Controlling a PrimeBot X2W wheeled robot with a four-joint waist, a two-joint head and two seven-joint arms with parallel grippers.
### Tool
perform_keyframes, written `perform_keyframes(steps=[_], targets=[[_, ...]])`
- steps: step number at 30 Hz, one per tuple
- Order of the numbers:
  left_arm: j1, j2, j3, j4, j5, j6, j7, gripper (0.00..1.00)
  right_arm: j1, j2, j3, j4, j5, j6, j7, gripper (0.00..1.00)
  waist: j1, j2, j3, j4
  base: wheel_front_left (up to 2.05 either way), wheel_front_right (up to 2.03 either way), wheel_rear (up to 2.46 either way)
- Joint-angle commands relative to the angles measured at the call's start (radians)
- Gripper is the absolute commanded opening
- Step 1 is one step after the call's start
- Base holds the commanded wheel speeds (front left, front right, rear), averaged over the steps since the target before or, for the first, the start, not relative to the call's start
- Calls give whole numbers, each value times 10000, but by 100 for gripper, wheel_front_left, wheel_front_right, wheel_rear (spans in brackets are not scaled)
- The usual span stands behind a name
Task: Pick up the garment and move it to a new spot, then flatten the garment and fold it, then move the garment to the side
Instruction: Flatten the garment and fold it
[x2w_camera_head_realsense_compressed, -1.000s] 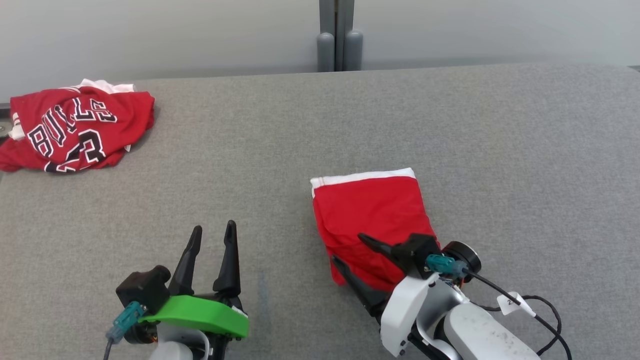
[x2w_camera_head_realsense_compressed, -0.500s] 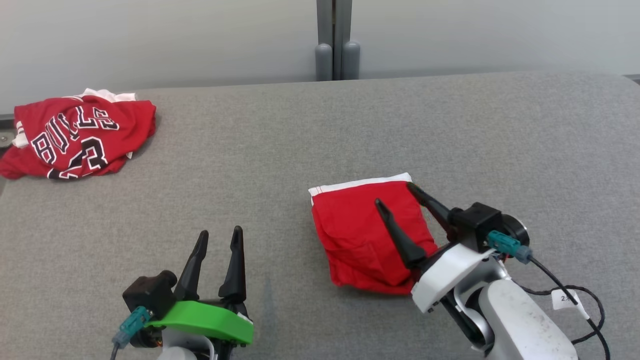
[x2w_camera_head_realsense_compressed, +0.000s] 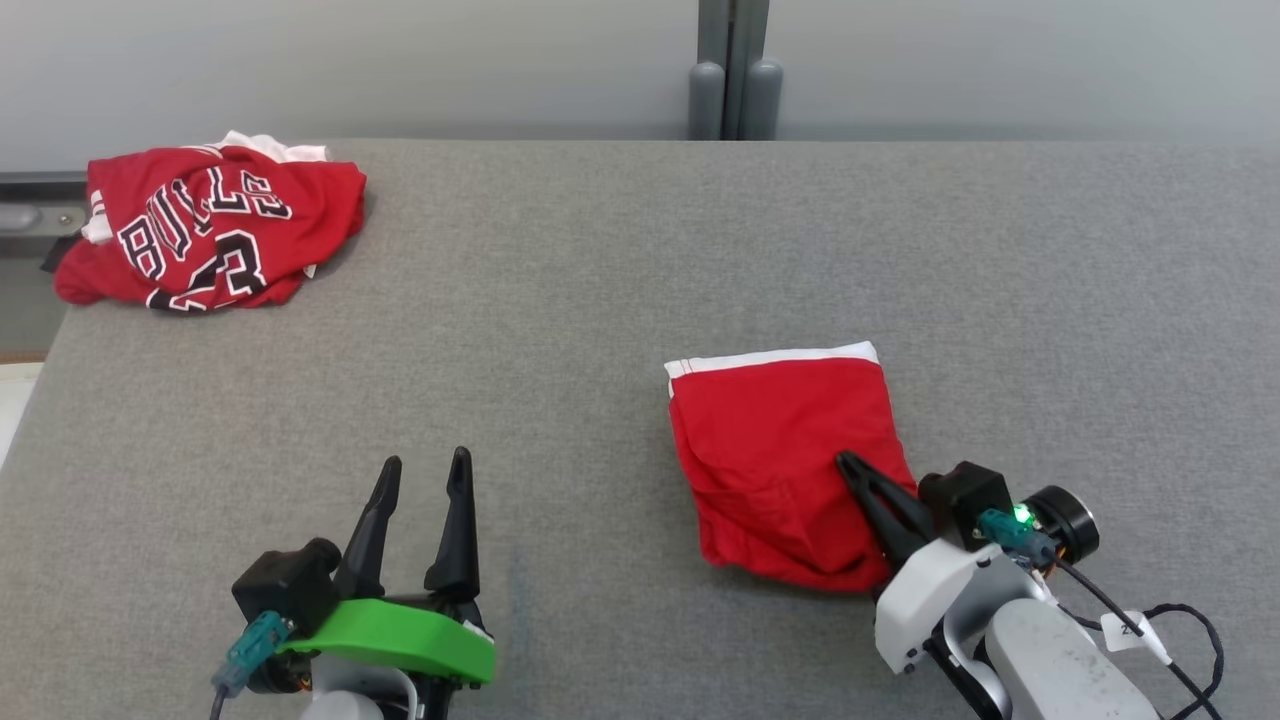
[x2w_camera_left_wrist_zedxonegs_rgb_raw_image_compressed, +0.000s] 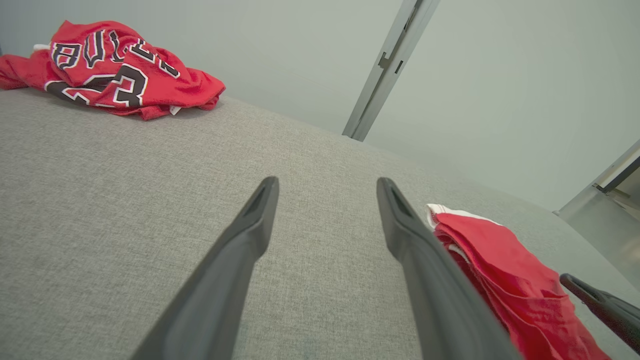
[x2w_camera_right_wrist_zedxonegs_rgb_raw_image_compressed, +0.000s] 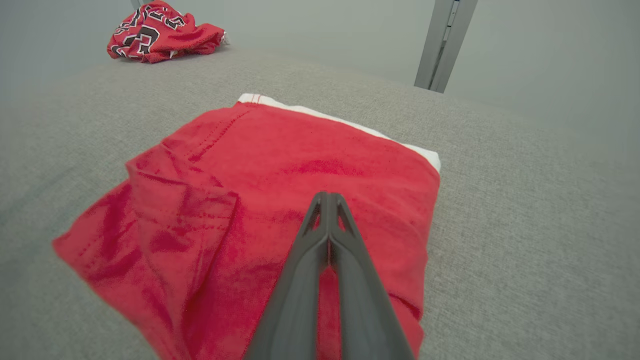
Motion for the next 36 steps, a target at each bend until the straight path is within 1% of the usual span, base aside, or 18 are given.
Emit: perform_keyframes(steps=[1,6,12,16,18,24,27,30,32,35,36], targets=[[-37,22,74,-8,19,-35,-6,100,-139,7,153,257,72,-14,-116,0,0,0,119,156,0,0,0],[-80,18,155,-13,46,-42,-7,100,-309,96,1041,934,250,-14,-370,0,0,0,190,279,0,0,0],[-82,12,216,-23,44,-52,-6,100,-285,149,2551,993,523,-14,-541,0,0,0,223,261,0,0,0],[-114,10,254,-37,29,-51,-6,100,-349,167,3367,1122,815,-14,-568,0,0,0,268,157,0,0,0],[-148,8,258,-34,33,-51,-7,100,-511,129,3680,1230,873,-14,-589,0,0,0,295,101,0,0,0],[-187,7,333,-33,43,-44,-7,100,-884,111,4199,1454,945,-14,-644,0,0,0,338,-118,0,0,0],[-196,6,312,14,53,-58,-6,100,-1014,133,4314,1415,1059,-14,-644,0,0,0,304,-216,0,0,0],[-236,6,337,2,74,-52,-6,100,-1147,153,4085,1119,1090,-14,-665,0,0,0,239,-333,0,0,0],[-256,7,363,-35,154,-56,-6,100,-1183,178,3663,714,1024,-14,-665,0,0,0,164,-419,0,0,0],[-250,7,381,-120,309,-33,-7,100,-996,246,2716,31,777,-14,-667,0,0,0,16,-538,0,0,0],[-230,7,375,-125,338,-8,-6,100,-908,281,2404,-132,694,-14,-667,5,0,0,-31,-569,0,0,0]])
